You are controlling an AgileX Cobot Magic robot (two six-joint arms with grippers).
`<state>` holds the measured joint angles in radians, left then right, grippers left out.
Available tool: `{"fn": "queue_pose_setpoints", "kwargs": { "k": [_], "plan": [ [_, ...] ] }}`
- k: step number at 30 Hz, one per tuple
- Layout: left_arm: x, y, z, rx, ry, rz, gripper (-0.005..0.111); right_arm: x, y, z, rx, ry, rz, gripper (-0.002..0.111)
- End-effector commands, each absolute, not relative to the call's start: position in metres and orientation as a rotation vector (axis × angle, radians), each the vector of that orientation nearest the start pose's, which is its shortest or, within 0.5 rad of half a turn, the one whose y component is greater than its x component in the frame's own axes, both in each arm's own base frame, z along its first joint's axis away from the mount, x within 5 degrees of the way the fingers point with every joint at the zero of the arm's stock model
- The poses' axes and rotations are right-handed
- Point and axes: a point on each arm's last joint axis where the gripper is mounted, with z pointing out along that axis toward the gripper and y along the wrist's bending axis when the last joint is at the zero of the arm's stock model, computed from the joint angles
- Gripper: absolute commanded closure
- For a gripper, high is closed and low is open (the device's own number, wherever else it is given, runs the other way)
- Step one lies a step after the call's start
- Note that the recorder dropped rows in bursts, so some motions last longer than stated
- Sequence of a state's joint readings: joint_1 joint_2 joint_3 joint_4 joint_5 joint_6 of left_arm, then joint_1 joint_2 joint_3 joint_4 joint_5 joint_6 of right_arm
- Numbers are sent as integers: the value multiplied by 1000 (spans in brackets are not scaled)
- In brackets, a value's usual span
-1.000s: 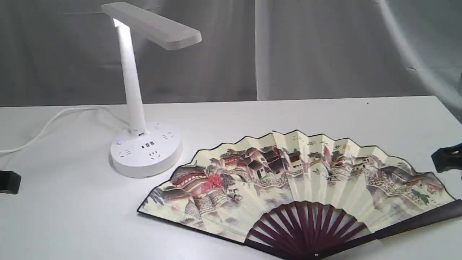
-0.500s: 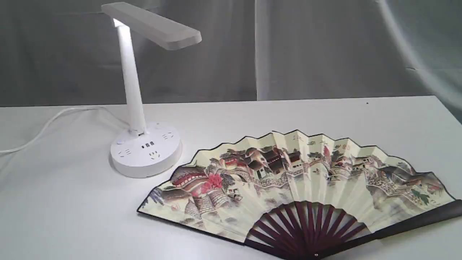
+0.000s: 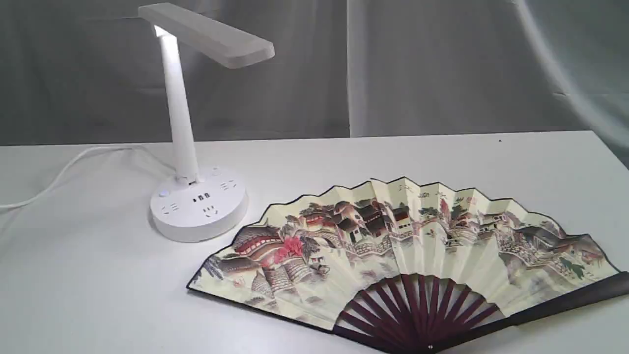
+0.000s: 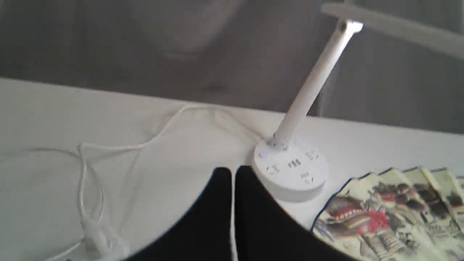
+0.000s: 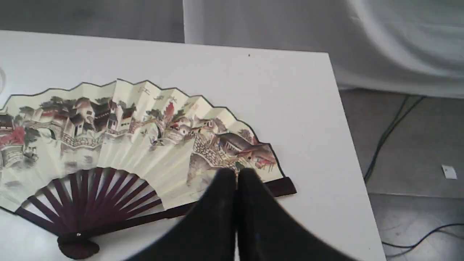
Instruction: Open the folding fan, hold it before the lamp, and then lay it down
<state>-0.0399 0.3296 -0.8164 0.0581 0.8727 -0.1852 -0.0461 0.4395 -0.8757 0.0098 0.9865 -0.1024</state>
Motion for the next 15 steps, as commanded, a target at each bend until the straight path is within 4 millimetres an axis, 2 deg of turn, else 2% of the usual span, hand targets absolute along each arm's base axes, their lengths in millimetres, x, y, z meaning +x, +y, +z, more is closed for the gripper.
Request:
{"fn": "queue_pose_setpoints", "kwargs": {
  "k": [1, 8, 12, 15],
  "plan": [
    [2, 4, 380, -135, 1760, -111, 107, 20, -1, 380, -56, 1975, -100, 108],
    [-54, 7, 371, -130, 1577, -125, 107, -34, -2, 375, -42, 1815, -167, 108],
    [-57, 8, 369, -138, 1623, -117, 107, -64, -6, 365, -14, 1757, -237, 108],
    [-55, 7, 370, -136, 1606, -119, 107, -70, -9, 361, 20, 1789, -259, 108]
  ]
}}
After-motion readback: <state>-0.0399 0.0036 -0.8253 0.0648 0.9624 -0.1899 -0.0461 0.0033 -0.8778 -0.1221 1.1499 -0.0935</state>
